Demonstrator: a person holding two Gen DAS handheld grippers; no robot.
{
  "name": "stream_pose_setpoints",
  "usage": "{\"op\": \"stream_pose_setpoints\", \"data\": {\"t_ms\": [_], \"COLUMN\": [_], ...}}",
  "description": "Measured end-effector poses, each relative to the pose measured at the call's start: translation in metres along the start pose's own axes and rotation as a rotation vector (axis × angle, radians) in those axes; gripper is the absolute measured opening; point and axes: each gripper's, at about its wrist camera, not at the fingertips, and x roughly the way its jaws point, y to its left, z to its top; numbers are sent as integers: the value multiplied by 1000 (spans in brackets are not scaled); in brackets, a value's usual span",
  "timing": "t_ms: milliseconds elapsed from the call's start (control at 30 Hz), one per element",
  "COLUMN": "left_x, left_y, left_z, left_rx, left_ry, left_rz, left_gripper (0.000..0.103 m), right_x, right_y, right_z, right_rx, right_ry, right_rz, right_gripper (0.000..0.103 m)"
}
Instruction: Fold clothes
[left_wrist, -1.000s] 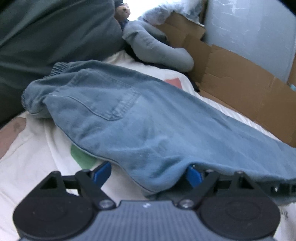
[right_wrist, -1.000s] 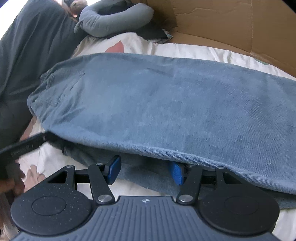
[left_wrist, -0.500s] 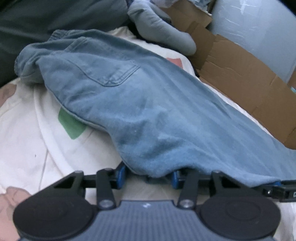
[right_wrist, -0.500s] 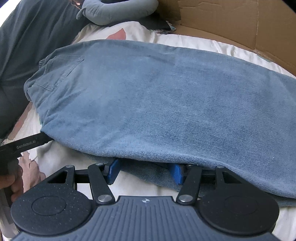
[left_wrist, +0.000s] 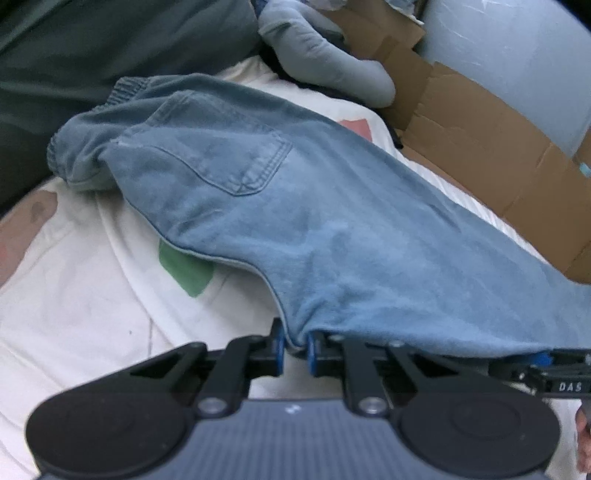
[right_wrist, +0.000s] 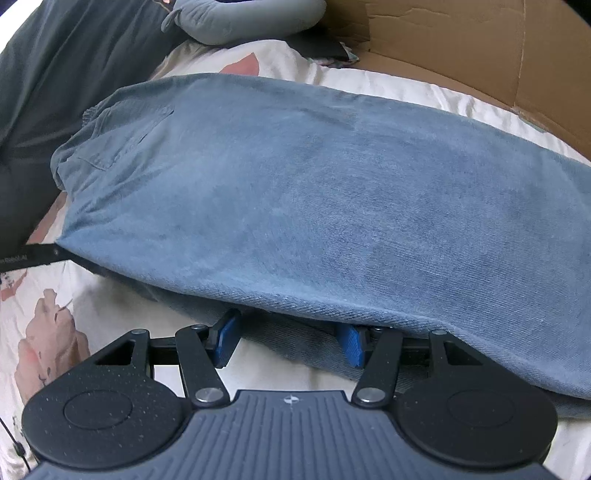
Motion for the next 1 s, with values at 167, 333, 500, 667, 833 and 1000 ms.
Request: {"op": "stream_pose_setpoints", "data": {"t_ms": [167, 333, 500, 667, 833, 1000], "left_x": [-3, 2, 5, 4, 8, 17], "left_y": [-2, 1, 2, 0, 4, 11], "left_z": [-6, -9, -7, 2, 5, 1], "left_rx": [27, 38, 33, 37, -2, -52], "left_ry": [19, 22, 28, 43, 50, 67], "left_rz": [25, 15, 6, 7, -2, -15], "left_gripper": [12, 12, 12, 12, 12, 12], "right_x": [-6, -29, -62, -83, -105, -128], "right_y": [-5, -21, -44, -71, -105, -157], "right_z": [-5, -11, -23, -35, -44, -61], "right_rx": [-10, 59, 124, 207, 302, 446], "right_ry": [3, 2, -31, -50, -89, -146], "right_rz": [-3, 39, 76, 57, 18, -40], "right_gripper": [61, 61, 61, 61, 62, 62]}}
